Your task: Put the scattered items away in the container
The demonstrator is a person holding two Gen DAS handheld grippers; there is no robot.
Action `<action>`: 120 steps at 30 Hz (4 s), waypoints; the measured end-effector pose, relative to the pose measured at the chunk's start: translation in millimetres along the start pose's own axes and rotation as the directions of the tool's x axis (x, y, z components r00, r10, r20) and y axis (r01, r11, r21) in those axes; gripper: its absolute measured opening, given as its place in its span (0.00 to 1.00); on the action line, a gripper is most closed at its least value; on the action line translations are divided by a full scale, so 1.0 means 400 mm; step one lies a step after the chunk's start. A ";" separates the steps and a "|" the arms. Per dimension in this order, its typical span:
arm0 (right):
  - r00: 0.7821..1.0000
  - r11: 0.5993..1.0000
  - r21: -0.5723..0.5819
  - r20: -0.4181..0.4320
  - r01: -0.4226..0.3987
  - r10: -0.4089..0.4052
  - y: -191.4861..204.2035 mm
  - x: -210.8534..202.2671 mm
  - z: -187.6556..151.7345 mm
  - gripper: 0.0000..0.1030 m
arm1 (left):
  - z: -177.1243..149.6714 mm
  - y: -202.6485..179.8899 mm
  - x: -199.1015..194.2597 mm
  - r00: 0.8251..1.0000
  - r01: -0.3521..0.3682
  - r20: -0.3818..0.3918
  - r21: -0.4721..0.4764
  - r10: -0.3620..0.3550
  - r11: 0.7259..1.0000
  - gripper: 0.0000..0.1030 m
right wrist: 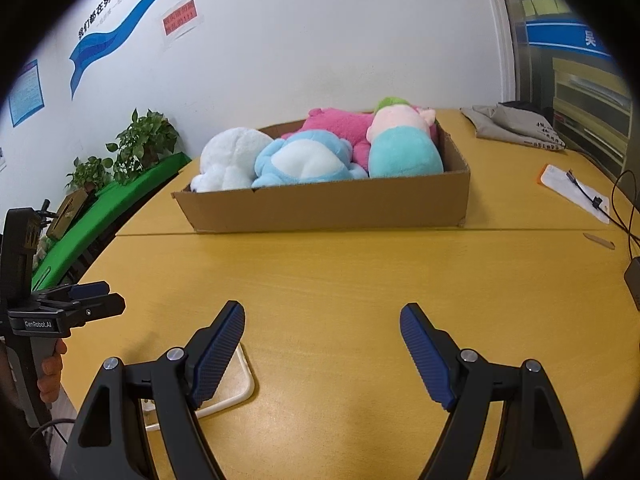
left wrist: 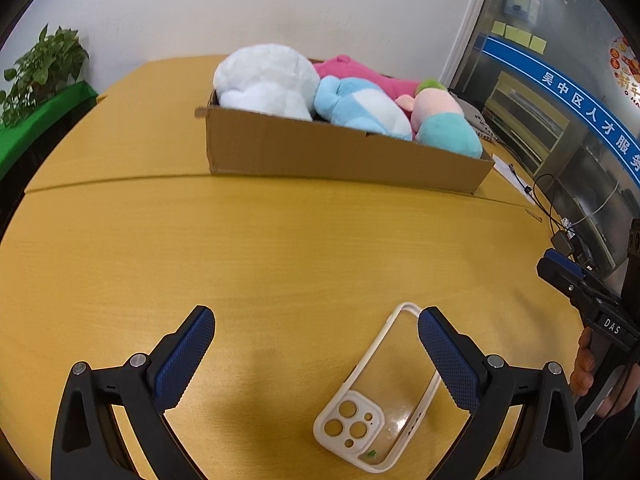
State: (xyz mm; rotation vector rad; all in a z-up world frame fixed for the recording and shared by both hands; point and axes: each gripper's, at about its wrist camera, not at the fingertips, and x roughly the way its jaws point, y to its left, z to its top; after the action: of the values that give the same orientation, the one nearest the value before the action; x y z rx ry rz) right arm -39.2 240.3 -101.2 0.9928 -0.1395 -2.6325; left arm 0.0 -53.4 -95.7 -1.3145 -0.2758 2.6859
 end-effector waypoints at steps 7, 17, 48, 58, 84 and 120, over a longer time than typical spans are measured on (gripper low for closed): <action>0.997 0.997 -0.054 -0.069 -0.047 0.043 0.042 0.036 -0.021 0.78 | -0.047 0.030 0.008 0.998 0.028 -0.053 -0.035 -0.030 0.999 1.00; 0.966 0.975 -0.167 -0.236 -0.149 0.107 0.146 0.178 -0.077 0.76 | -0.176 0.032 0.033 0.967 0.083 -0.233 -0.091 -0.103 0.992 0.64; 0.987 0.988 -0.157 -0.160 0.003 -0.028 0.093 0.132 -0.104 0.06 | 0.011 -0.051 0.111 0.986 0.027 -0.164 0.019 -0.024 0.999 0.07; 0.998 0.981 -0.182 0.000 0.062 -0.063 0.091 0.144 0.145 0.05 | 0.318 -0.110 0.101 0.999 0.032 0.011 0.115 -0.034 0.993 0.07; 0.980 0.979 -0.104 -0.074 0.176 -0.184 -0.059 0.675 0.639 0.07 | 0.836 -0.021 0.559 0.999 0.045 -0.021 0.025 -0.045 0.999 0.12; 0.971 0.973 -0.112 0.147 0.204 -0.187 0.088 0.095 0.309 0.75 | 0.277 -0.193 0.004 0.953 -0.089 0.297 0.066 0.066 0.994 1.00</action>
State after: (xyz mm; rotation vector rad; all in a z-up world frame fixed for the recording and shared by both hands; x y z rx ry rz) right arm -137.8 191.6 -24.9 0.8237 0.0991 -2.8469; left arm -85.3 10.5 -12.8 -0.9184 -0.1491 2.9237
